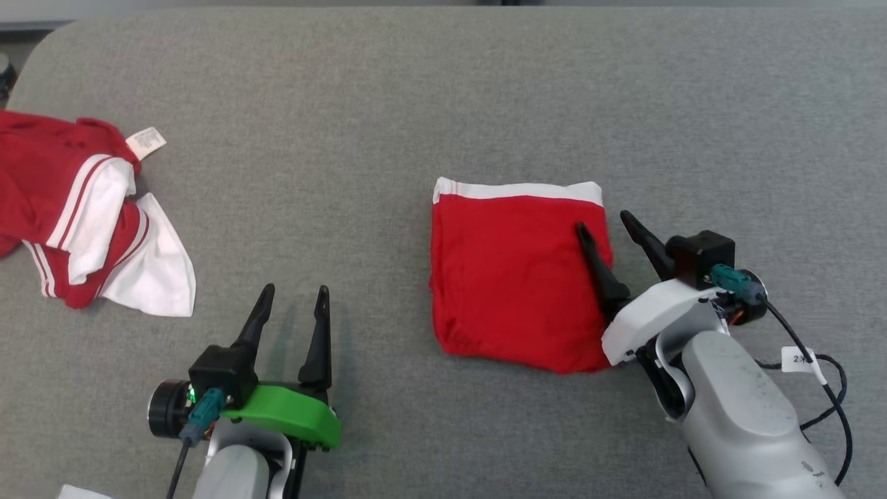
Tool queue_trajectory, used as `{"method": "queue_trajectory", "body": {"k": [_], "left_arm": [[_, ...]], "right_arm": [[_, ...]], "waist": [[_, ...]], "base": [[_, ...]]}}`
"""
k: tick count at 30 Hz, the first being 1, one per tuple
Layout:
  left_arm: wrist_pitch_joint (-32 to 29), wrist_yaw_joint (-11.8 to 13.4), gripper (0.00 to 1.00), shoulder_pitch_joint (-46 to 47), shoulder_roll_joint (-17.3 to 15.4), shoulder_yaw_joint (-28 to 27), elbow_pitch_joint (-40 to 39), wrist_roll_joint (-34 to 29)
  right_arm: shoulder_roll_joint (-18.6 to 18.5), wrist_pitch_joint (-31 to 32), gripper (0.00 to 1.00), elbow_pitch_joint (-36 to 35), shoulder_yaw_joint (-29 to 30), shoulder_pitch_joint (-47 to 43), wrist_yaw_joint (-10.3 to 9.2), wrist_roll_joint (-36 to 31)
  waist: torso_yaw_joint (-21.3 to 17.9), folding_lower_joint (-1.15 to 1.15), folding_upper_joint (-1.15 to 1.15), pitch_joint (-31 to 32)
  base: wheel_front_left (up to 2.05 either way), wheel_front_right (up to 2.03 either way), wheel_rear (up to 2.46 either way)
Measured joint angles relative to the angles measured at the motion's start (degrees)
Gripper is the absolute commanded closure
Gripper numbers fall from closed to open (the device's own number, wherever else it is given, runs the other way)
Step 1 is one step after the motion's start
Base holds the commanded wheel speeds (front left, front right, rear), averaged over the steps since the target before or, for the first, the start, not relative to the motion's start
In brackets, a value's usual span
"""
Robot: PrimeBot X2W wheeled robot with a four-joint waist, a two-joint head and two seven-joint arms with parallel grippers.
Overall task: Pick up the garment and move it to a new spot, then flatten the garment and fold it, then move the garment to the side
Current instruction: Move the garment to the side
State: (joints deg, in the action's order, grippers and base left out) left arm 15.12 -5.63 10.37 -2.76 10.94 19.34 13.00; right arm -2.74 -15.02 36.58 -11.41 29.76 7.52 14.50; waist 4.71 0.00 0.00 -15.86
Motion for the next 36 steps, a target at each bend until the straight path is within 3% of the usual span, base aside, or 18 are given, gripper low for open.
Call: {"method": "queue_trajectory", "body": {"k": [2,3,4,5,6,11,17,36], "left_arm": [[0.0,-0.2,0.0,0.4,0.0,0.2,0.0,0.1],[0.0,-0.3,0.0,0.5,0.0,0.4,0.0,0.2],[0.0,-0.4,0.0,0.5,0.0,0.4,0.1,0.2],[0.0,-0.4,0.0,0.5,0.0,0.5,0.0,0.2],[0.0,-0.4,0.0,0.5,0.0,0.4,0.0,0.3],[0.0,-0.7,0.0,0.2,0.0,0.5,-0.4,-1.0],[0.0,-1.2,0.0,-0.3,0.0,0.6,-2.0,-3.4],[0.0,-1.7,0.0,-0.8,0.0,11.1,-3.3,-5.1]], "right_arm": [[0.0,-0.1,0.01,3.8,0.0,0.4,0.0,0.4],[0.0,-0.1,0.24,5.4,0.1,0.5,0.0,0.6],[0.0,-0.4,0.53,6.3,0.1,0.7,0.0,1.0],[-0.1,-0.6,0.58,6.6,-0.2,1.1,0.0,1.3],[-0.2,-0.6,1.0,6.7,-0.5,1.5,0.0,1.6],[0.0,-0.5,1.0,5.2,-0.1,1.3,0.01,2.7],[0.1,-0.3,1.0,2.5,0.8,-1.1,0.08,3.6],[-0.2,-0.1,1.0,0.0,0.8,-7.8,0.01,5.4]], "waist": [[1.0,0.0,0.0,-1.2],[1.4,0.0,0.0,-1.7],[1.9,0.0,0.0,-2.2],[2.1,0.0,0.0,-2.5],[2.3,0.0,0.0,-2.9],[1.4,0.0,0.0,-3.4],[-2.5,0.0,0.0,-3.1],[-27.5,0.0,0.0,0.3]], "base": [[0.0,0.0,0.0],[0.0,0.0,0.0],[0.0,0.0,0.0],[0.0,0.0,0.0],[0.0,0.0,0.0],[0.0,0.0,0.0],[0.0,0.0,0.0],[0.0,0.0,0.0]]}}
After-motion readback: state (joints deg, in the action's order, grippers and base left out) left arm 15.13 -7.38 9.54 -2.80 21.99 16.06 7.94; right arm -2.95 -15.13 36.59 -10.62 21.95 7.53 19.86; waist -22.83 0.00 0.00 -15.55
